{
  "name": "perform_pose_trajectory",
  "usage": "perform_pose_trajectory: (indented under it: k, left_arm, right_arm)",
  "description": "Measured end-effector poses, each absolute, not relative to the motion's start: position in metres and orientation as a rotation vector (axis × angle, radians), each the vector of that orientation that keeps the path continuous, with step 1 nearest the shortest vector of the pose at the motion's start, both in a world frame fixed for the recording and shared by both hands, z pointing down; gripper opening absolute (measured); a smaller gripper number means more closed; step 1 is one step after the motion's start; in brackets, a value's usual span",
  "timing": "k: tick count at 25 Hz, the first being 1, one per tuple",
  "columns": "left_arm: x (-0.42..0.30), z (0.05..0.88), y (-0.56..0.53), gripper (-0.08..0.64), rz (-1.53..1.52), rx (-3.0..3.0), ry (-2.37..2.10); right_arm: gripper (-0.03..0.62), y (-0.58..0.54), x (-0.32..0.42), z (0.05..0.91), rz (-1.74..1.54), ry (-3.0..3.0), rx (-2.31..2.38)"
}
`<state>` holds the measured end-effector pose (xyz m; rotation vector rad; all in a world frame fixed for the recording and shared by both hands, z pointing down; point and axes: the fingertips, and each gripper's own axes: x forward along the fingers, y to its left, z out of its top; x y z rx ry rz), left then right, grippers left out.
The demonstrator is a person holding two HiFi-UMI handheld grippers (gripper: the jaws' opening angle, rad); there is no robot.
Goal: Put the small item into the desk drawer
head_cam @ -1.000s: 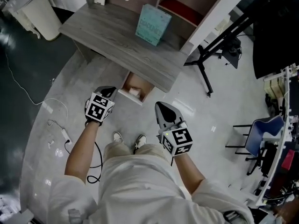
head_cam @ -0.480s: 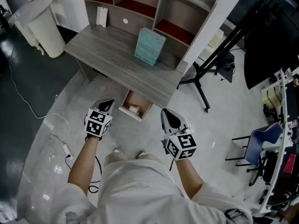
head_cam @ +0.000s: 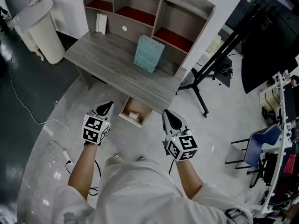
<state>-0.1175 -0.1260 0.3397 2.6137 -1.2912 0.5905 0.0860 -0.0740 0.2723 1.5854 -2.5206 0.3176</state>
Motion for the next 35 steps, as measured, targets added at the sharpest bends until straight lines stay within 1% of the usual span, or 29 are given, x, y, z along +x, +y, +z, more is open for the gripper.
perform_pose_trajectory:
  k: [19, 35]
  left_arm:
    - [-0.137, 0.243, -0.12, 0.006, 0.32, 2.724, -1.412]
    - [-0.174, 0.207, -0.107, 0.006, 0.167, 2.745, -1.53]
  right_arm:
    - [-0.002, -0.097, 0.105, 0.233, 0.231, -2.526, 1.659]
    - [-0.002, -0.108, 0.103, 0.216, 0.199, -2.536, 1.699]
